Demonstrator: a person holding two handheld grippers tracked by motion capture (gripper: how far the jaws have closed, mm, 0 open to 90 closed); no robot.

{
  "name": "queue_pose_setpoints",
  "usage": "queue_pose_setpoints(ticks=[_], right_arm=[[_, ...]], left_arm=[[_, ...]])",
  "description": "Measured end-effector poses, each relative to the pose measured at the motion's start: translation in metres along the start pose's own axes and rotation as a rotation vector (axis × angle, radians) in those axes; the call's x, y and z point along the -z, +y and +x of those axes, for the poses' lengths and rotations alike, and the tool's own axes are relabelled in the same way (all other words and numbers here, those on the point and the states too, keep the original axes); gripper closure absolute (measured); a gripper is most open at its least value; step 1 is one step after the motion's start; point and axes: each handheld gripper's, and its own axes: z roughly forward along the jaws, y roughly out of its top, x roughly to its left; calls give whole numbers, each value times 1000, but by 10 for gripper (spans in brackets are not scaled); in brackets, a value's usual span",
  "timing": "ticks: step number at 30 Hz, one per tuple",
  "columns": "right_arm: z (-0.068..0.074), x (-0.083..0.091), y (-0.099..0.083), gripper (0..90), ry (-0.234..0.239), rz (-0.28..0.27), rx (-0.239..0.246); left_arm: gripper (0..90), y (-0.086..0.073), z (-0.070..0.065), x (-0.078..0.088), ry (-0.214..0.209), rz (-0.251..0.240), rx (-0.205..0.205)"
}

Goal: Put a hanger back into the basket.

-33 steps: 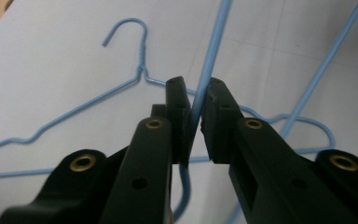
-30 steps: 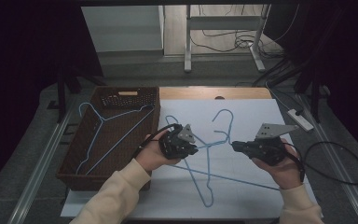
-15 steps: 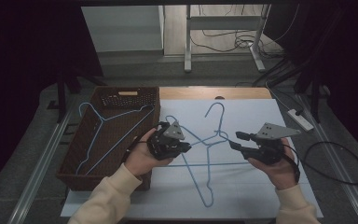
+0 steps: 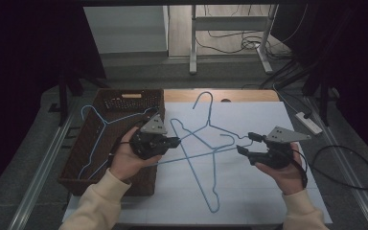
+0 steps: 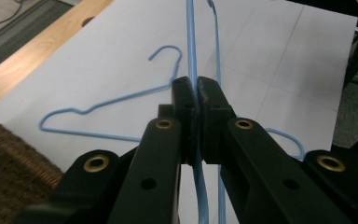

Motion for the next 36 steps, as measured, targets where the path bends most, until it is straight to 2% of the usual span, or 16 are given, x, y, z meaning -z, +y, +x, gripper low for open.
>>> queue_pose_setpoints(ticks=[9, 19, 32, 33, 36], right_arm=[[-6, -4, -9, 345, -15, 23, -32], [-11, -9, -20, 331, -30, 47, -59], [-13, -13, -24, 322, -31, 66, -67], [-13, -14, -25, 320, -30, 70, -69], [-13, -15, -26, 320, -30, 76, -71]], left_arm=[[870, -12, 13, 29, 50, -69, 65], [870, -30, 25, 54, 97, -116, 119], [870, -52, 40, 87, 155, -173, 184], [870, -57, 43, 95, 175, -187, 201], [870, -65, 47, 104, 197, -197, 224]])
